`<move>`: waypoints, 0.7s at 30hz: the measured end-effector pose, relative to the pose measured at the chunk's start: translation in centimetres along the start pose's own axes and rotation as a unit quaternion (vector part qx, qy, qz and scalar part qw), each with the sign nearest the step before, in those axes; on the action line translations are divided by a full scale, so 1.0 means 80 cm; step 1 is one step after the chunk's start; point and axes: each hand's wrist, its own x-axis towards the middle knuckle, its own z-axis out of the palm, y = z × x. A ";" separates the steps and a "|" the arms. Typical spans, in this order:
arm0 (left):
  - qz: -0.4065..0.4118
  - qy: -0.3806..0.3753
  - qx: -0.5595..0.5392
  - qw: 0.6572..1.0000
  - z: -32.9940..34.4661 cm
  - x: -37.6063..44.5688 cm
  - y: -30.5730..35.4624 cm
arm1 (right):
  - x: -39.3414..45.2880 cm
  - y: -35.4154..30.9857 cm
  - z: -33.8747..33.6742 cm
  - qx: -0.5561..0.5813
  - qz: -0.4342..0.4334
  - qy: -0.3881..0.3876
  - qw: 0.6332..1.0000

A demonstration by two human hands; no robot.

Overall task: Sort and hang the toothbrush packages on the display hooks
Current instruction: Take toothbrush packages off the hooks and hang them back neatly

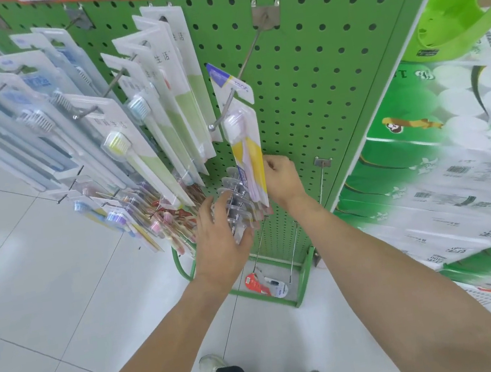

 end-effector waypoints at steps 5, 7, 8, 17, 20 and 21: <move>-0.020 -0.004 -0.030 0.999 -0.003 -0.005 -0.002 | -0.010 -0.006 -0.013 -0.024 0.003 -0.041 0.999; -0.026 0.005 -0.041 0.999 -0.004 -0.008 -0.002 | -0.017 -0.007 -0.017 -0.040 0.002 -0.067 0.997; -0.033 0.007 -0.048 0.998 -0.004 -0.009 -0.002 | -0.022 -0.007 -0.019 -0.052 -0.002 -0.077 0.996; -0.064 0.039 -0.074 0.994 -0.002 -0.040 -0.001 | -0.066 -0.007 -0.043 -0.179 -0.103 -0.002 0.978; -0.084 0.066 -0.085 0.991 -0.003 -0.062 -0.008 | -0.105 -0.002 -0.056 -0.139 -0.126 0.110 0.976; -0.097 0.066 -0.095 0.989 -0.004 -0.070 -0.011 | -0.122 0.003 -0.058 -0.118 -0.128 0.143 0.974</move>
